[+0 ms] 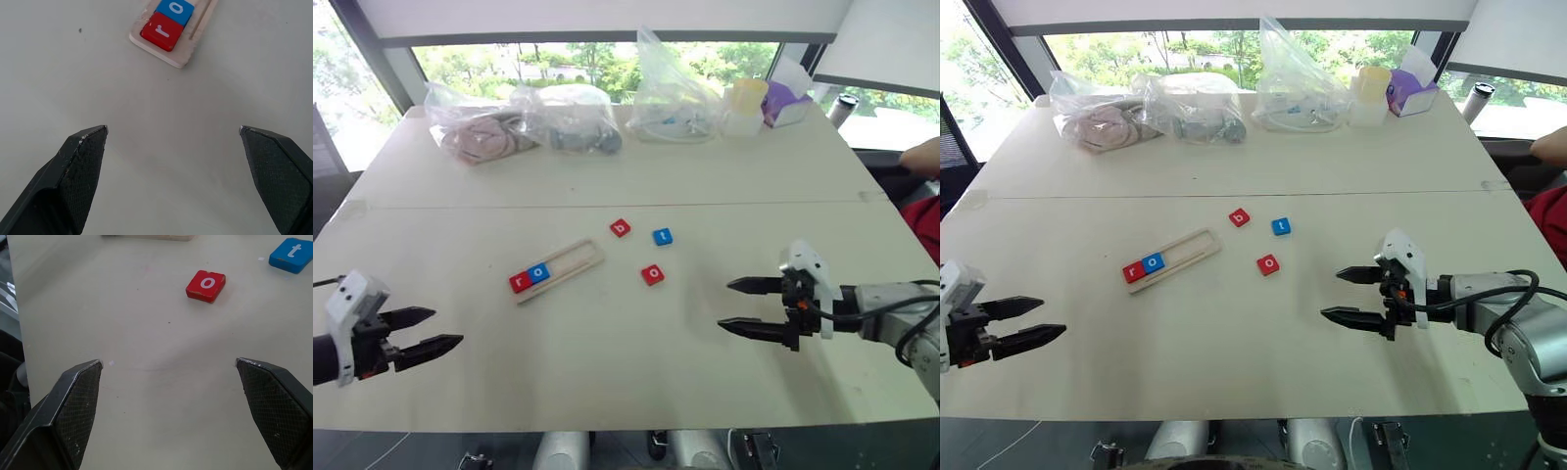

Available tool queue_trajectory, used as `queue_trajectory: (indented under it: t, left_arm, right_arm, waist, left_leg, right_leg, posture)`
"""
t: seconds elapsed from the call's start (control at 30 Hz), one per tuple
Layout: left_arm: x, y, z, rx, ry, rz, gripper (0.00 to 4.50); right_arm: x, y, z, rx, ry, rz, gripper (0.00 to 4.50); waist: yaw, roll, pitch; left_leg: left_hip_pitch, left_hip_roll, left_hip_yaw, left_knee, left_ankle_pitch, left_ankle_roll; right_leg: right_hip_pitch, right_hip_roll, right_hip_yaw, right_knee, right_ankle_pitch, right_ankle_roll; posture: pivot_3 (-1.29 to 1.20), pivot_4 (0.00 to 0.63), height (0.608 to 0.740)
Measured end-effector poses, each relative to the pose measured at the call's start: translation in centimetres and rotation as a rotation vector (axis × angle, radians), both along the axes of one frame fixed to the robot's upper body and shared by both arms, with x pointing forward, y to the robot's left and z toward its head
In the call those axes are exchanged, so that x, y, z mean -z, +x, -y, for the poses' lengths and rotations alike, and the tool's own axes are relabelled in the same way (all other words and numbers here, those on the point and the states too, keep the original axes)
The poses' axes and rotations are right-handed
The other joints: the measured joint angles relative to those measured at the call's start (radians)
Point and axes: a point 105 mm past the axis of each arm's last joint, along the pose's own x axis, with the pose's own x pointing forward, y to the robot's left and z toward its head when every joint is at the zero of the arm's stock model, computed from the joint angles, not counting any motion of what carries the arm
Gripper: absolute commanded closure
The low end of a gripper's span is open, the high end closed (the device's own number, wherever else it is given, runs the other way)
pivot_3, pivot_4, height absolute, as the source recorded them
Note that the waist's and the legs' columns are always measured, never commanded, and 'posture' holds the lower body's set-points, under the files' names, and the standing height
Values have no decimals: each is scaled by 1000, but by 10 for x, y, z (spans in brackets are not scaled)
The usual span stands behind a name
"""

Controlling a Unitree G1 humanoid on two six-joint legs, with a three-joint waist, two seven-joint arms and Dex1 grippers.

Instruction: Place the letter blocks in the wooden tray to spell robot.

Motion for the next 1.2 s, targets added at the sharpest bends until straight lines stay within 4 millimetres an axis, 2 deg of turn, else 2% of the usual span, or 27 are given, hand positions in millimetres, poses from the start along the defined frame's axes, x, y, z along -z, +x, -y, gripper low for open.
queue_trajectory:
  t: [0.27, 0.67, 0.93, 1.0, 1.07, 1.2]
  left_arm:
    - [-4, 5, 2, -13, 12, 38, 0]
    - [-7, 11, -10, -47, 34, 58, 0]
    - [-16, 20, -18, -37, 130, 128, 0]
    - [-18, 25, -16, -5, 173, 144, 0]
    - [-18, 31, -6, 60, 188, 160, 0]
    - [-8, 47, 10, 156, 183, 163, 0]
  right_arm:
    - [2, 4, -1, -8, -24, 6, 33]
    - [1, 9, -2, 22, -35, 24, 33]
    - [-11, 18, -8, 21, -21, 68, 33]
    - [-12, 18, -13, 7, -15, 66, 33]
    - [-15, 18, -21, -20, -4, 73, 33]
    - [-21, 18, -35, -54, 23, 98, 33]
  waist:
    - [0, 0, 0]
    - [0, 0, 0]
    - [0, 0, 0]
    - [0, 0, 0]
    - [1, 0, 0]
    - [2, 0, 0]
  left_leg:
    - [0, 0, 1, -1, 0, 0]
    - [0, 0, 2, -1, 0, 0]
    - [0, 0, 2, -1, 0, 0]
    - [0, 0, 2, -1, 0, 0]
    - [0, 0, 2, -1, 0, 0]
    - [0, -1, 2, -1, 0, 0]
  right_leg:
    - [0, 1, 0, 0, 0, 0]
    - [0, 1, 0, 0, 0, 0]
    - [-1, 1, 0, 0, 0, 0]
    - [-1, 1, 0, 0, 0, 0]
    - [-1, 1, 0, 0, 0, 0]
    - [0, 1, 0, 1, 1, 0]
  posture:
    - [0, 150, 740]
    - [0, 150, 740]
    - [0, 150, 740]
    - [0, 150, 740]
    - [0, 150, 740]
    - [0, 150, 740]
